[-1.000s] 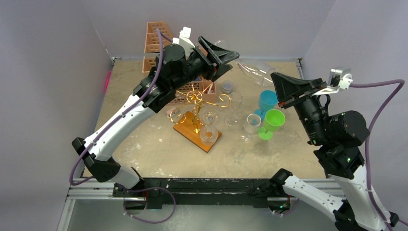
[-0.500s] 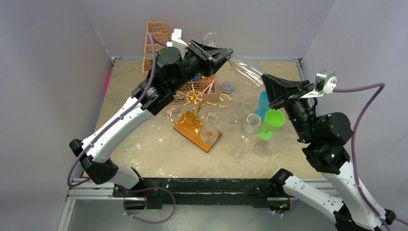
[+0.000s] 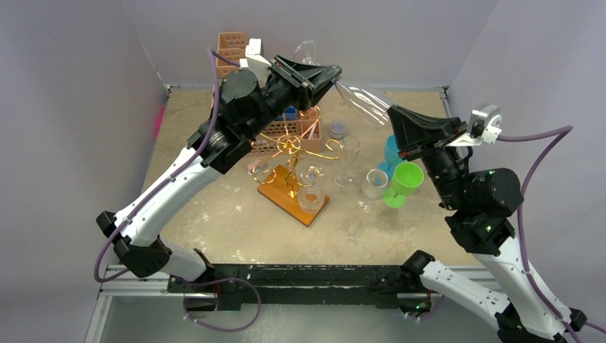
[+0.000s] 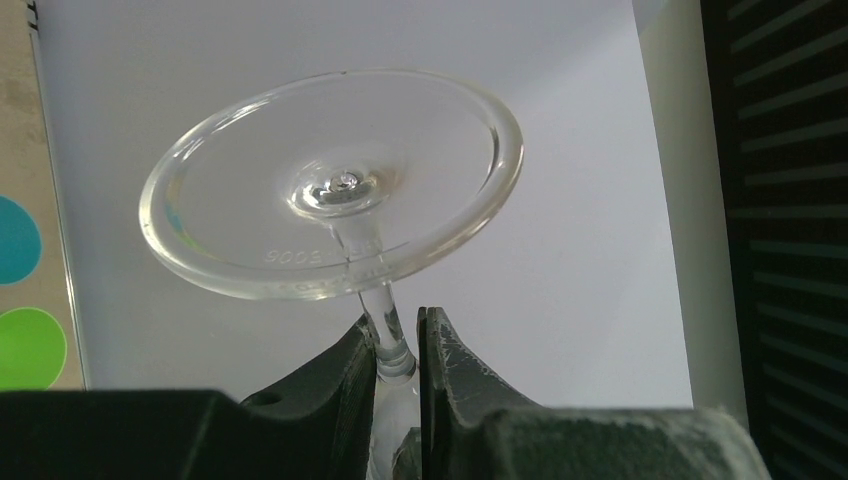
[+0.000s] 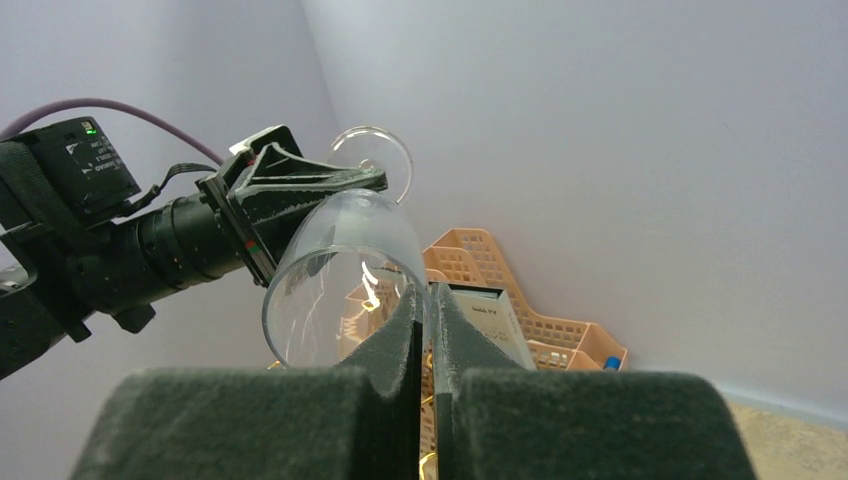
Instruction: Place the wine glass upside down on the wine glass rack
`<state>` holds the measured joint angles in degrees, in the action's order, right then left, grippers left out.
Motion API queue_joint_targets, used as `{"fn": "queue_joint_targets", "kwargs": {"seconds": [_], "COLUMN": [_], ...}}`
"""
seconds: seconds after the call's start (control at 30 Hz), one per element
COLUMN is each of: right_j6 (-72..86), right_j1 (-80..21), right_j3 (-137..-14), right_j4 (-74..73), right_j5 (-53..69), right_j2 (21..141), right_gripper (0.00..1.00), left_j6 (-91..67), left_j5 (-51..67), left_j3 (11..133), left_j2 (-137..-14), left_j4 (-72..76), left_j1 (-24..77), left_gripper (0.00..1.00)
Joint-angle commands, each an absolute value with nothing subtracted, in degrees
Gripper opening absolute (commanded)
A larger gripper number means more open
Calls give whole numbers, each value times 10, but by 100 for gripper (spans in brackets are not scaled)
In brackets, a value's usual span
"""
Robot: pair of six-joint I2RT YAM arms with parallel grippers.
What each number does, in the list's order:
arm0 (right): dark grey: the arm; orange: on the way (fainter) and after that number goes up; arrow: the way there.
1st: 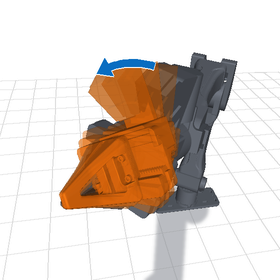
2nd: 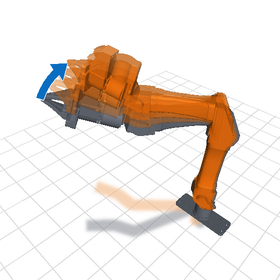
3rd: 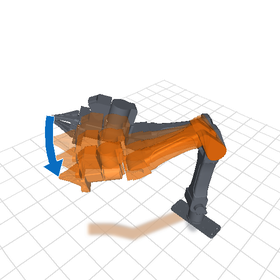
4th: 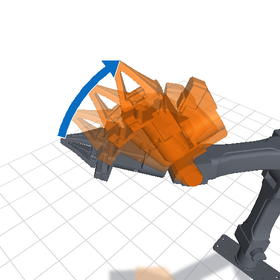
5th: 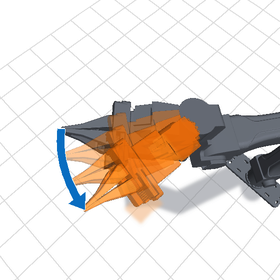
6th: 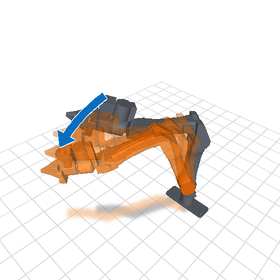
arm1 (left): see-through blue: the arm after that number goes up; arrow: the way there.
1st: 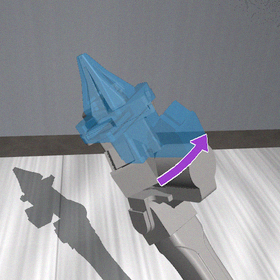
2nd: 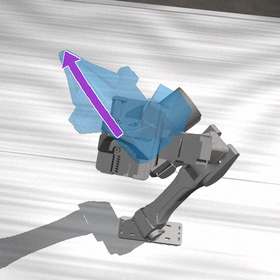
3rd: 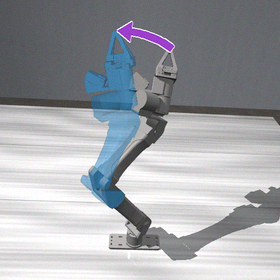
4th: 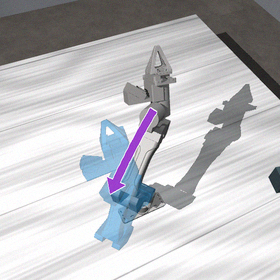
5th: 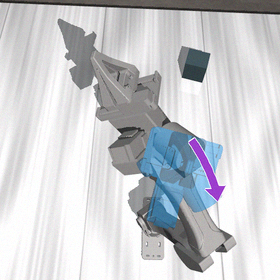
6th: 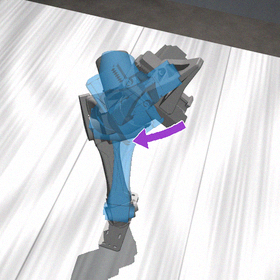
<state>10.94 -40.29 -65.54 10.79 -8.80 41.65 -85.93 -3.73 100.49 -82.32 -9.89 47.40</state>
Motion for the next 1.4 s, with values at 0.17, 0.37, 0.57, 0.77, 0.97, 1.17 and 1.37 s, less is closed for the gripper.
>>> {"fn": "queue_joint_targets", "kwargs": {"seconds": [0.17, 0.37, 0.57, 0.77, 0.97, 1.17, 1.37], "right_j6": [174, 175, 181, 179, 177, 175, 179], "right_j1": [-403, -403, -403, -403, -403, -403, -403], "right_j3": [-669, -668, -659, -634, -615, -618, -624], "right_j4": [125, 104, 89, 83, 50, 20, 20], "right_j5": [-74, -86, -92, -92, -96, -109, -120], "right_j2": [440, 435, 429, 403, 370, 365, 371], "right_gripper": [0, 0, 36, 53, 58, 57, 58], "left_j6": [-815, -773, -719, -646, -566, -397, -263], "left_j5": [1, -24, -73, -83, -44, -64, -138], "left_j3": [1007, 1005, 990, 997, 1014, 1047, 1131], "left_j2": [-825, -817, -795, -787, -777, -747, -736], "left_j4": [-89, -81, -62, -41, -64, -125, -243], "left_j1": [492, 492, 491, 478, 406, 394, 394], "left_gripper": [12, 0, 0, 0, 0, 0, 0]}}
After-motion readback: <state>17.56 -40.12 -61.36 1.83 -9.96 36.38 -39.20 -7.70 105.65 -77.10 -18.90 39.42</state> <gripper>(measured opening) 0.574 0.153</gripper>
